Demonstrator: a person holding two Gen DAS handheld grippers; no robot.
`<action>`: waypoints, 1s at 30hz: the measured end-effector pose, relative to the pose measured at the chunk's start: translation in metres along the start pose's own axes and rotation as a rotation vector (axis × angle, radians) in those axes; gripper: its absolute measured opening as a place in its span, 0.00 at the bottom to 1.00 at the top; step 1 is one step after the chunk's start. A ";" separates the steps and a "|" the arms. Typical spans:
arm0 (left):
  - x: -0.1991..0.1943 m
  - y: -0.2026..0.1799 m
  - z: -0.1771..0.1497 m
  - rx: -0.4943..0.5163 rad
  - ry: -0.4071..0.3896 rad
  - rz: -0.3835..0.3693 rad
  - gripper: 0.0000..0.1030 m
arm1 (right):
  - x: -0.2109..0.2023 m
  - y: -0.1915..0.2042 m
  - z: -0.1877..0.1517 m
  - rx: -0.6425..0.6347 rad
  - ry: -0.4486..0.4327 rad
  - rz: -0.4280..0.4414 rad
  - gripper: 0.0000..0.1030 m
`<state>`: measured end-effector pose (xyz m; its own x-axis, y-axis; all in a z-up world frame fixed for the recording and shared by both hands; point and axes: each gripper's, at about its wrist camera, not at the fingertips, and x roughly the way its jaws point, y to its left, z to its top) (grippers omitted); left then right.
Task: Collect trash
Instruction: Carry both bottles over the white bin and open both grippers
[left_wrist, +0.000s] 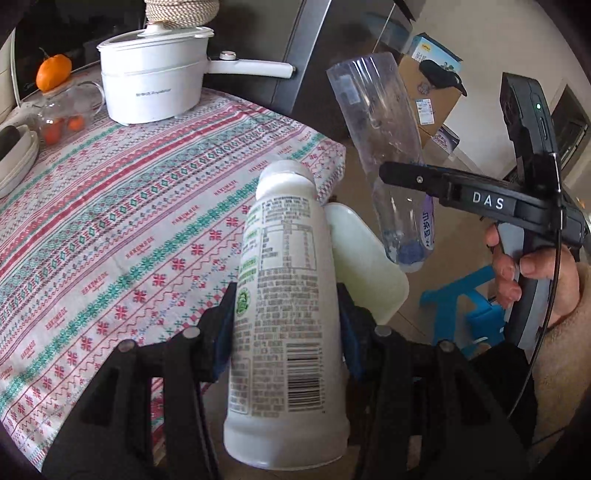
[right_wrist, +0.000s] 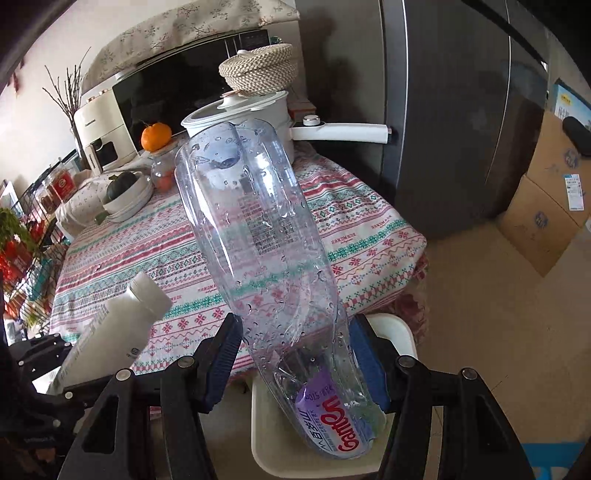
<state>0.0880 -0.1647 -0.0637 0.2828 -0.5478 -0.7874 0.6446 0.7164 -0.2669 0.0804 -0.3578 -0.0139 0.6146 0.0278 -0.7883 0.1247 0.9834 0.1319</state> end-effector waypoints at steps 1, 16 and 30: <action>0.010 -0.009 0.000 0.019 0.018 -0.008 0.49 | -0.002 -0.007 -0.003 0.014 -0.002 -0.003 0.60; 0.098 -0.067 -0.007 0.159 0.102 -0.051 0.50 | -0.016 -0.080 -0.027 0.135 0.014 -0.058 0.60; 0.050 -0.038 0.008 0.132 -0.005 0.101 0.85 | -0.013 -0.081 -0.027 0.186 0.001 -0.015 0.60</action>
<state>0.0835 -0.2225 -0.0883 0.3546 -0.4783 -0.8034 0.7000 0.7054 -0.1110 0.0415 -0.4335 -0.0306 0.6106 0.0134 -0.7918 0.2759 0.9336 0.2285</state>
